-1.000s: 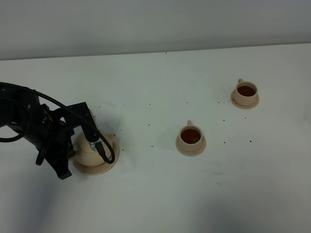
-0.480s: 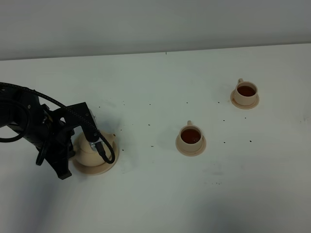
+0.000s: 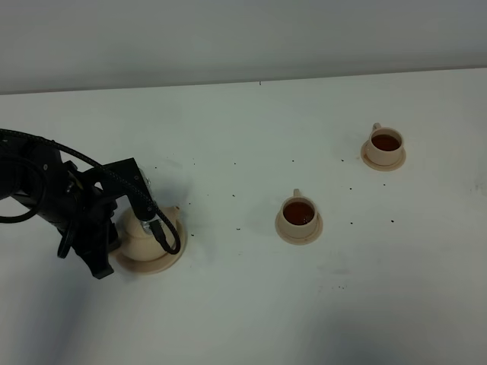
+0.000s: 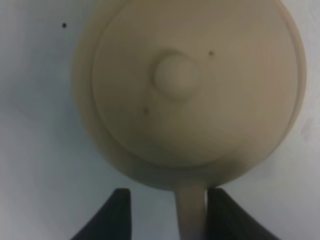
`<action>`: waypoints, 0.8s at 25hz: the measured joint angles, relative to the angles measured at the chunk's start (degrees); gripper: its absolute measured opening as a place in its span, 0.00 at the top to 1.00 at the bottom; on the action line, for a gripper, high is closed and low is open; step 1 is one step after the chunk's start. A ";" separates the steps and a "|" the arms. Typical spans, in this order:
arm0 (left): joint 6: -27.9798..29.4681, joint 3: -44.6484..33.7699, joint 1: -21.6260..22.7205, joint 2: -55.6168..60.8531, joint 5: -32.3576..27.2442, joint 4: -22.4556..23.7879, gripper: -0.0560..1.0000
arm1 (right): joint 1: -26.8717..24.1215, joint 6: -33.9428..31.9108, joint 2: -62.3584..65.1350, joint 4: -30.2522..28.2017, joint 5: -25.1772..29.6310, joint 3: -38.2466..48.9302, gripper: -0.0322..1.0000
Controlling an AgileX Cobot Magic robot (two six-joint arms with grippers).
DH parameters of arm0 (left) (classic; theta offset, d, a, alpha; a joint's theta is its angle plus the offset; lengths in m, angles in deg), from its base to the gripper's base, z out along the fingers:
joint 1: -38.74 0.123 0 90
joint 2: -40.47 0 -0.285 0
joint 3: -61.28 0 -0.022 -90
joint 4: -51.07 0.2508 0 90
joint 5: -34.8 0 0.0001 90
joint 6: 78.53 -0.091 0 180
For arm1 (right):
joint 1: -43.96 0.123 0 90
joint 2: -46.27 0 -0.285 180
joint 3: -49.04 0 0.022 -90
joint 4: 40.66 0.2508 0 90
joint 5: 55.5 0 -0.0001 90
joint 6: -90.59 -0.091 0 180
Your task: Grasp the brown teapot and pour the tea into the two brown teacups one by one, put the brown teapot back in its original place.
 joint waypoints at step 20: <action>-0.05 -0.03 0.00 0.00 1.60 -1.82 0.50 | 0.00 0.00 0.00 0.00 0.00 0.00 0.74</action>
